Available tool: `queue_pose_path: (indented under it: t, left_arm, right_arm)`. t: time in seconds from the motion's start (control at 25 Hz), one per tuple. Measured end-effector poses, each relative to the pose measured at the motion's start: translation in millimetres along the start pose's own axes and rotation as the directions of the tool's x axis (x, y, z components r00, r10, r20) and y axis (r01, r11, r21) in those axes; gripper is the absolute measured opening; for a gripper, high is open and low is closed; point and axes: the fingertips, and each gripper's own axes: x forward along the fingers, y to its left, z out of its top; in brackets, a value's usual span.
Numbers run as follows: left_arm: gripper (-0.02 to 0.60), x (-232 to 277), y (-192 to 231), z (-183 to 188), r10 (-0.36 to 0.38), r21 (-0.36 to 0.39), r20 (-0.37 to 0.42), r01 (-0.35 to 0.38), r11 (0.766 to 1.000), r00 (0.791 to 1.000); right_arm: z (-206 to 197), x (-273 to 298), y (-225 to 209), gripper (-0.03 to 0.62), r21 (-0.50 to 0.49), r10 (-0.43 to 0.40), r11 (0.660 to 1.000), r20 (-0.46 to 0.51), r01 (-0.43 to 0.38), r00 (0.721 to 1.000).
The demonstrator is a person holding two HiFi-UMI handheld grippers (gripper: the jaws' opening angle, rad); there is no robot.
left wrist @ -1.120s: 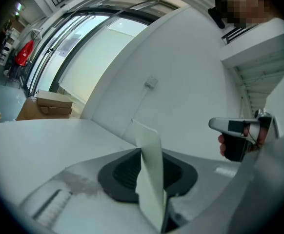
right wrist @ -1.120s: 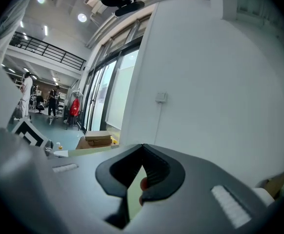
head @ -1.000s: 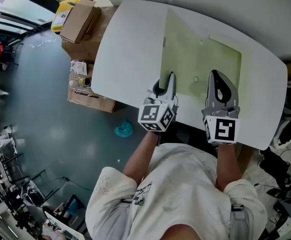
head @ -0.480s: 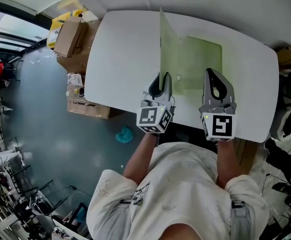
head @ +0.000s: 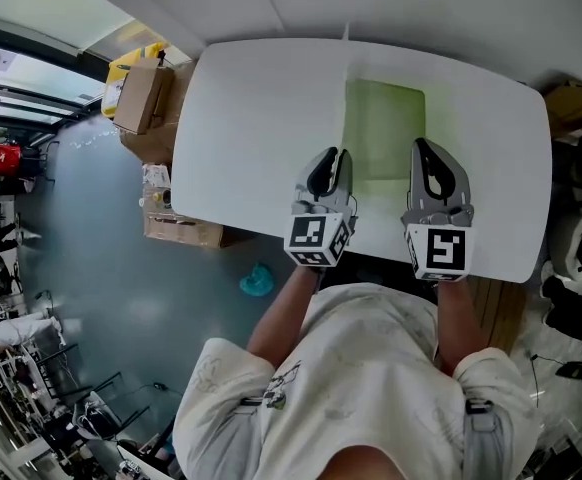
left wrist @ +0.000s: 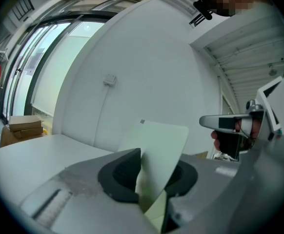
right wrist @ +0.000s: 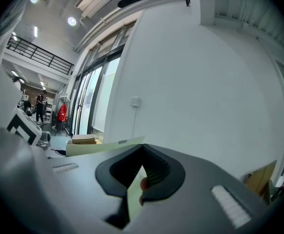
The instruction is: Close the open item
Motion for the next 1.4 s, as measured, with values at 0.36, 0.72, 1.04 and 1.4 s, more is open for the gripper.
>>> queue_pose_path:
  t: [0.36,0.72,1.04,1.4]
  left_arm:
    - [0.115,14.5,-53.0,-8.9,-0.072,0.099,-0.061,0.078,0.992,0.995]
    - [0.184,28.3,-97.2,-34.5,-0.158,0.218,-0.158,0.190,0.957,0.975]
    - [0.233,34.7,-132.0,-51.1,-0.213,0.253,-0.206,0.262,0.931,0.955]
    - [0.275,36.9,-148.1,-62.5,-0.282,0.267,-0.263,0.350,0.898,0.923]
  right_arm:
    - [-0.3,-20.0,-36.5,0.002,0.015,-0.034,0.999,0.014,0.034,0.999]
    - [-14.1,-32.9,-73.3,0.002,0.039,-0.098,0.994,-0.008,0.099,0.995]
    - [-32.6,-45.6,-102.8,0.002,0.051,-0.138,0.989,-0.032,0.139,0.990]
    - [-45.1,-42.4,-117.8,0.002,0.070,-0.163,0.983,-0.058,0.167,0.985]
